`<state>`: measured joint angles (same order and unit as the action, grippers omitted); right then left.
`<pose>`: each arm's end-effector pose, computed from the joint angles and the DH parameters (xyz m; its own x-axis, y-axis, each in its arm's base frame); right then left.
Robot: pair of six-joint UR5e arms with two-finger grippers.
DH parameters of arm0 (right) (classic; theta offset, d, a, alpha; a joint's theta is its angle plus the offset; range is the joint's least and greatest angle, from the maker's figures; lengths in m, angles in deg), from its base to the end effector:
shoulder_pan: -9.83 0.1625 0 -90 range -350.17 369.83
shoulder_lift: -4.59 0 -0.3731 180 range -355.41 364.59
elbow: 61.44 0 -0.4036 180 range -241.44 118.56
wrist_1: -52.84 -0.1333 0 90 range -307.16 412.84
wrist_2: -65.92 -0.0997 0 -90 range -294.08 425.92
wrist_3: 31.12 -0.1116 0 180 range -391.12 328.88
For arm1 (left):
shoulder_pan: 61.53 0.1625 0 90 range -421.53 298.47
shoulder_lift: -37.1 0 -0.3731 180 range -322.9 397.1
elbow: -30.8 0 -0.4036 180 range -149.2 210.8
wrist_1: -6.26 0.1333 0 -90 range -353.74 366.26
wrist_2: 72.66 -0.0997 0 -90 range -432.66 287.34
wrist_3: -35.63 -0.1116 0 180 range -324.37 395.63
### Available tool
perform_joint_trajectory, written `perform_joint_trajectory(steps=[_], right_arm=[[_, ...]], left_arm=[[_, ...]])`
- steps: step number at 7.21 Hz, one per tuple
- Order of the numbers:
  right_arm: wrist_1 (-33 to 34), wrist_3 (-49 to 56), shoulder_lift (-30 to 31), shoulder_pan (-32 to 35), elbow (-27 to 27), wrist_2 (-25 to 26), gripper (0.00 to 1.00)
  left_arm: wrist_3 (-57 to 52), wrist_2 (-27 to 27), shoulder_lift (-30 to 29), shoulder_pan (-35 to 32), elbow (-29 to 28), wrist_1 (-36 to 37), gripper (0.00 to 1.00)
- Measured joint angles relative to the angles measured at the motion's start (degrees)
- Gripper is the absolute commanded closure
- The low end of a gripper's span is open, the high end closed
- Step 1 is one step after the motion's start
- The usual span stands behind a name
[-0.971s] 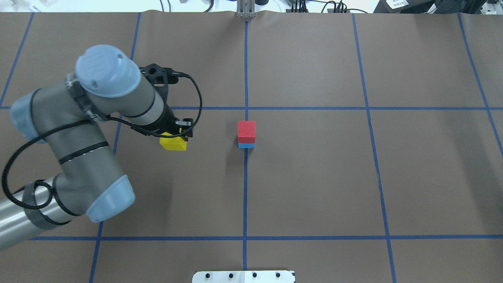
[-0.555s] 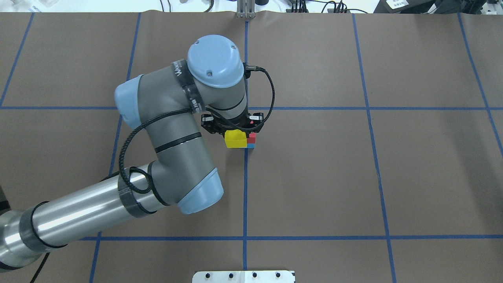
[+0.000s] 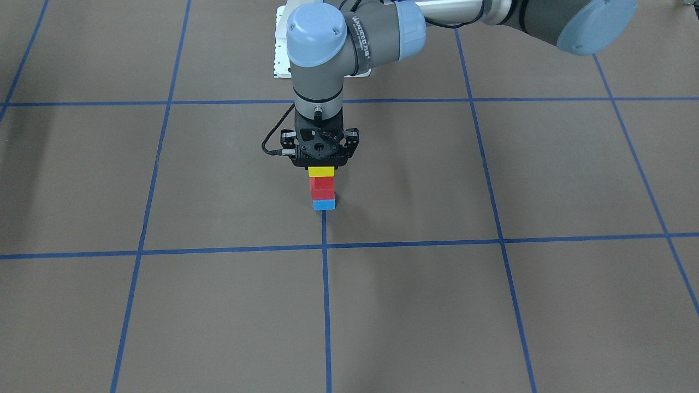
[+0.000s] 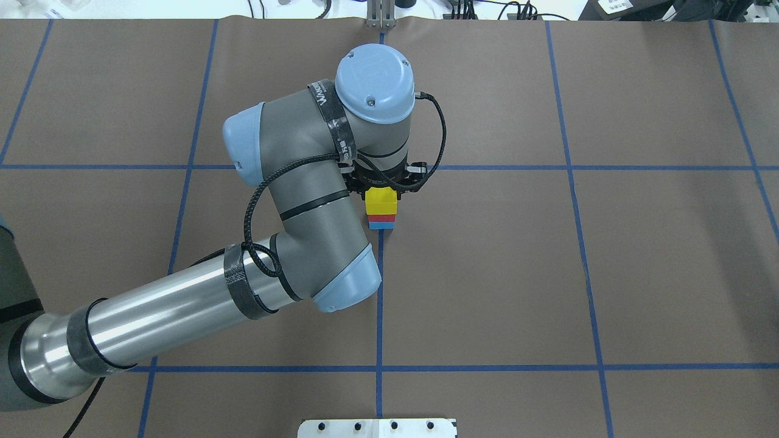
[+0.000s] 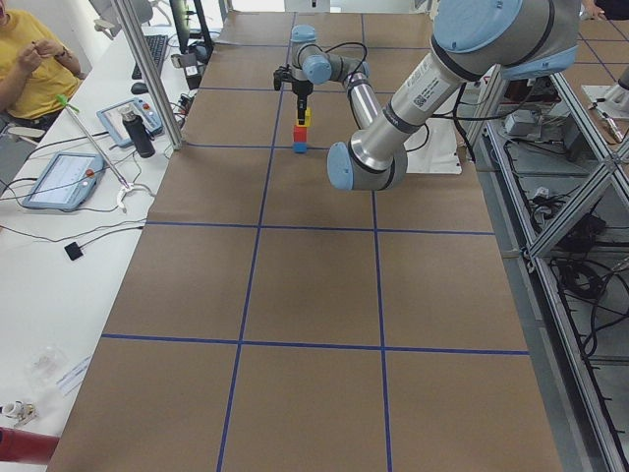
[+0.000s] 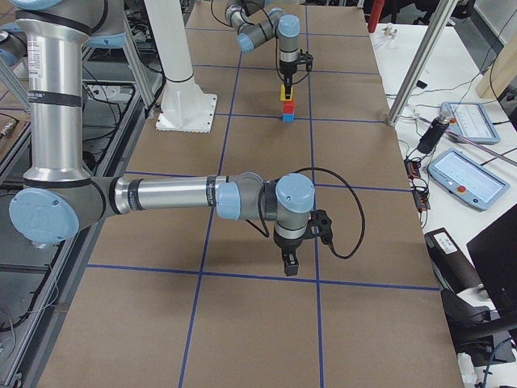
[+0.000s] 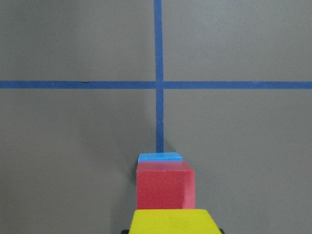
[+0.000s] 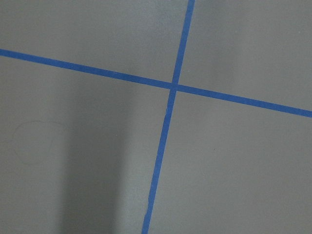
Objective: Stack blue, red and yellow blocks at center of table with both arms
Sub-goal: 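Lower the yellow block onto the red block and open the left gripper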
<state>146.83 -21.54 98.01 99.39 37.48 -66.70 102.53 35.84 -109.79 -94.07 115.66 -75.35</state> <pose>0.0540 -0.4817 0.5757 0.7242 -0.1895 0.6631 0.1300 0.9818 0.1386 0.5438 -0.4631 0.0578 0.6918 -0.0001 -0.7220 0.0598 0.9966 0.0572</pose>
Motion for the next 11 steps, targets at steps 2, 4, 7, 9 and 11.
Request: perform_joint_trajectory(steps=[2, 4, 7, 9, 11], right_arm=[[-0.03, 0.00, 0.00, 0.00, 0.03, -0.02, 0.00], [-0.03, 0.00, 0.00, 0.00, 0.04, -0.08, 0.00], [0.05, 0.00, 0.00, 0.00, 0.04, -0.05, 0.00], [0.06, 0.00, -0.01, 0.00, 0.04, -0.08, 0.00], [0.06, 0.00, -0.31, 0.00, -0.03, -0.09, 0.00]], left_arm=[[-0.99, -0.22, -0.16, -0.42, -1.17, -0.34, 0.67], [-2.13, -0.28, -0.36, -0.53, -3.14, -2.38, 0.37], [-2.16, -0.24, -1.00, -0.52, -4.45, -3.86, 0.24], [-2.22, -0.22, -0.99, -0.51, -4.59, -3.83, 0.00], [-2.42, -0.10, -0.99, -0.52, -4.12, -3.66, 0.00]])
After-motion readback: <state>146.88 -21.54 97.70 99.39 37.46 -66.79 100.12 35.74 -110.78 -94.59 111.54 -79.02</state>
